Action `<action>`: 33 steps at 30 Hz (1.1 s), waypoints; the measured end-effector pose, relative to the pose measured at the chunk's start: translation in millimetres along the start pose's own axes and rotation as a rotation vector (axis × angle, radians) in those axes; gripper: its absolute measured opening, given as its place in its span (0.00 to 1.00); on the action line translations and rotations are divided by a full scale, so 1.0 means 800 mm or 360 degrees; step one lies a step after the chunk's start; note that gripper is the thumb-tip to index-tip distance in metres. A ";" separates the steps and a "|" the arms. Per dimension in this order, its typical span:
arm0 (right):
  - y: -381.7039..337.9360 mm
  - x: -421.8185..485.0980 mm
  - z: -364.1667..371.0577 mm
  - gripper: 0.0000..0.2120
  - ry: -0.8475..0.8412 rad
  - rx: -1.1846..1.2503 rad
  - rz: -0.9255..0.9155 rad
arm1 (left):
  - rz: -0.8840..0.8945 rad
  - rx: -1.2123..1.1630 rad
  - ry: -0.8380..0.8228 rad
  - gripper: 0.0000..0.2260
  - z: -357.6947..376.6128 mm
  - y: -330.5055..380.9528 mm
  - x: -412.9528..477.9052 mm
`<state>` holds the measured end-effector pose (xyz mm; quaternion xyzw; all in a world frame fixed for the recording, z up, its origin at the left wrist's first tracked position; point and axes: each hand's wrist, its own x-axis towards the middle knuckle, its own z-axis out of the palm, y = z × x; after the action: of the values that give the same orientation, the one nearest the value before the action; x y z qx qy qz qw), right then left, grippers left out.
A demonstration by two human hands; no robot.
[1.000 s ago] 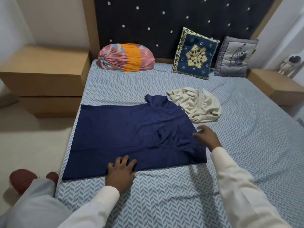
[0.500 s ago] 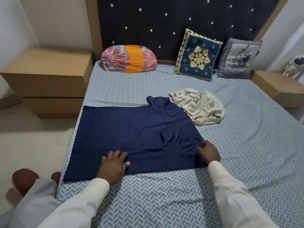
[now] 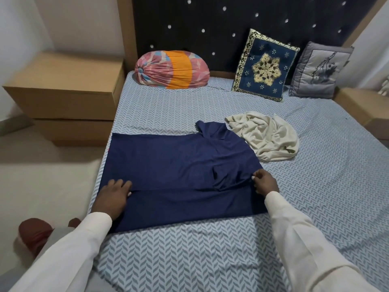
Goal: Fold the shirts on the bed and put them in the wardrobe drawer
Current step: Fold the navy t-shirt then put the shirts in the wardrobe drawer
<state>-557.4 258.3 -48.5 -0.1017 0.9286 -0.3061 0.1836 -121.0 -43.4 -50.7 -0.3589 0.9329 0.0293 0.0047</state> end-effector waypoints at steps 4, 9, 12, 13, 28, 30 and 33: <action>-0.016 -0.055 -0.023 0.14 0.0152 -0.0100 0.0031 | -0.0020 -0.0077 0.0294 0.10 0.004 0.011 -0.011; 0.018 -0.099 -0.051 0.14 0.0147 -0.0326 0.0183 | -0.0003 -0.0169 0.0260 0.29 0.023 0.064 -0.056; 0.033 -0.101 -0.055 0.10 0.0100 -0.0408 0.0211 | -0.0137 -0.0191 0.0079 0.32 0.041 0.083 -0.077; 0.031 -0.101 -0.056 0.10 0.0134 -0.0421 0.0221 | -0.0183 -0.0181 0.0043 0.33 0.044 0.083 -0.079; -0.080 -0.169 0.117 0.05 -0.0102 -0.0686 -0.1157 | -0.0524 -0.0197 -0.0080 0.34 0.024 0.070 -0.075; -0.101 -0.156 0.128 0.05 -0.0038 -0.0729 -0.1044 | -0.0509 -0.0208 -0.0124 0.35 0.019 0.062 -0.061; -0.136 -0.128 0.138 0.05 -0.0078 -0.0764 -0.1041 | -0.0390 -0.0155 -0.0180 0.34 0.010 0.047 -0.028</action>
<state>-411.2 143.9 -36.4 -0.4389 0.8877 -0.1204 0.0697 -129.5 -0.2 -56.1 -0.4677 0.8778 0.0941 0.0434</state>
